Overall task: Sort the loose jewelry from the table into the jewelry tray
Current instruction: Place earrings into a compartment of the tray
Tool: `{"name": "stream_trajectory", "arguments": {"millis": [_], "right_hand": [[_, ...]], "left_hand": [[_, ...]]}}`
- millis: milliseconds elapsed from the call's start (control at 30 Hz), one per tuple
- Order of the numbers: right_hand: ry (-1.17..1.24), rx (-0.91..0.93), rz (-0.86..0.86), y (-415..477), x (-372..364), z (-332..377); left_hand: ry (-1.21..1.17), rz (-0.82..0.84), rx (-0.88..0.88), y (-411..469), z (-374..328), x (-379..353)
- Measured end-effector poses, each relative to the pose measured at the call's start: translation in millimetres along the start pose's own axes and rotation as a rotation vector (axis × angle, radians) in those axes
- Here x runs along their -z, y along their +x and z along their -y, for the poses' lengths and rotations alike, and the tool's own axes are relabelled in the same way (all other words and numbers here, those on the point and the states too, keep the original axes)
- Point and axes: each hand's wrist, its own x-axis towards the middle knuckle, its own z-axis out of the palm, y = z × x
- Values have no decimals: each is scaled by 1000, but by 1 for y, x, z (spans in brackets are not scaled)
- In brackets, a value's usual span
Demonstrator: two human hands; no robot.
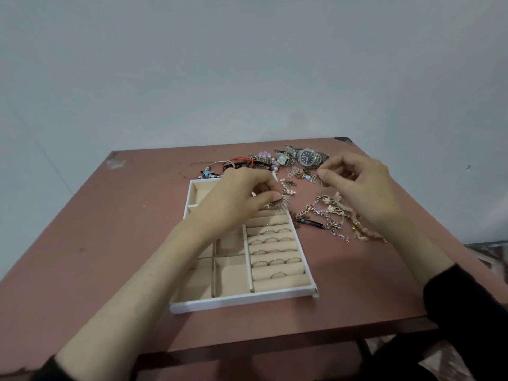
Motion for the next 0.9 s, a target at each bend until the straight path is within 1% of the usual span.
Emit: {"name": "stream_trajectory", "arguments": {"millis": [200, 400, 500, 633, 800, 900], "right_hand": [[9, 46, 79, 10, -24, 14], [21, 82, 129, 25, -57, 29], [31, 88, 152, 28, -78, 33], [54, 87, 154, 25, -94, 33], [34, 70, 163, 19, -95, 31], [22, 106, 158, 18, -95, 33]], "left_hand": [[6, -75, 29, -6, 9, 17], [55, -172, 96, -29, 46, 44], [115, -204, 76, -41, 62, 48], [195, -181, 25, -49, 74, 47], [281, -137, -45, -52, 86, 49], [317, -105, -62, -54, 89, 52]]}}
